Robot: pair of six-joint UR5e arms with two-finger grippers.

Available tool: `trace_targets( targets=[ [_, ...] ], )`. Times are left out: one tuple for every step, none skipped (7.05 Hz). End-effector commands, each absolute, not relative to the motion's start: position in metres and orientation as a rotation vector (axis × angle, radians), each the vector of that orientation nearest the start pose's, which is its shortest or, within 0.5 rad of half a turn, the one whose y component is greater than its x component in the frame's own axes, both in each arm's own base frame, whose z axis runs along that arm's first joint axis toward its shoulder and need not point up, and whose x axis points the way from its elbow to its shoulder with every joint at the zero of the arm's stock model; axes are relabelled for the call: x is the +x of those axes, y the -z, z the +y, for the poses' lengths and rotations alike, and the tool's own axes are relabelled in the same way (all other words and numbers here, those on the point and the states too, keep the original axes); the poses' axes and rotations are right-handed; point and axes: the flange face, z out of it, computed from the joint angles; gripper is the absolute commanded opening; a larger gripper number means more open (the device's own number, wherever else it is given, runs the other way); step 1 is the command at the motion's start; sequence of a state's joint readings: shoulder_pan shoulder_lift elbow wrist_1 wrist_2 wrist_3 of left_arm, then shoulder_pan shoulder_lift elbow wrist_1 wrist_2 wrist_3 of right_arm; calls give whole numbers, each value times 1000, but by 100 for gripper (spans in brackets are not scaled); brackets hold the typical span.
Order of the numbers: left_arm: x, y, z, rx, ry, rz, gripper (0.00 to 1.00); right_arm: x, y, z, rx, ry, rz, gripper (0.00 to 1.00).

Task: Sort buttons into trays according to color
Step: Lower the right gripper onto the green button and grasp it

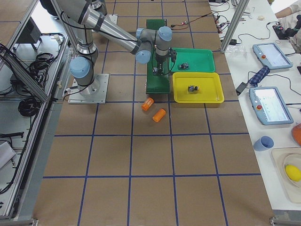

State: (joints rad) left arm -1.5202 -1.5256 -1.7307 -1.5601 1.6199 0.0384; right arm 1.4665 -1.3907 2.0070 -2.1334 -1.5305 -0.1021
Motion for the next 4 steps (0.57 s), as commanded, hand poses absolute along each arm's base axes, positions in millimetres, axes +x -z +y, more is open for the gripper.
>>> trace_targets(
  targets=[
    [-105, -433, -465, -15, -162, 3093, 100, 84, -273, -521, 14, 20, 3103, 25],
    [-105, -433, -465, -15, -165, 3093, 100, 83, -282, -543, 6, 58, 3102, 25],
    [-105, -432, -465, -15, -167, 3093, 100, 86, -274, -573, 3, 62, 3088, 26],
    [-105, -432, -465, -15, -167, 3093, 100, 109, -259, -603, 45, 60, 3088, 26]
  ],
)
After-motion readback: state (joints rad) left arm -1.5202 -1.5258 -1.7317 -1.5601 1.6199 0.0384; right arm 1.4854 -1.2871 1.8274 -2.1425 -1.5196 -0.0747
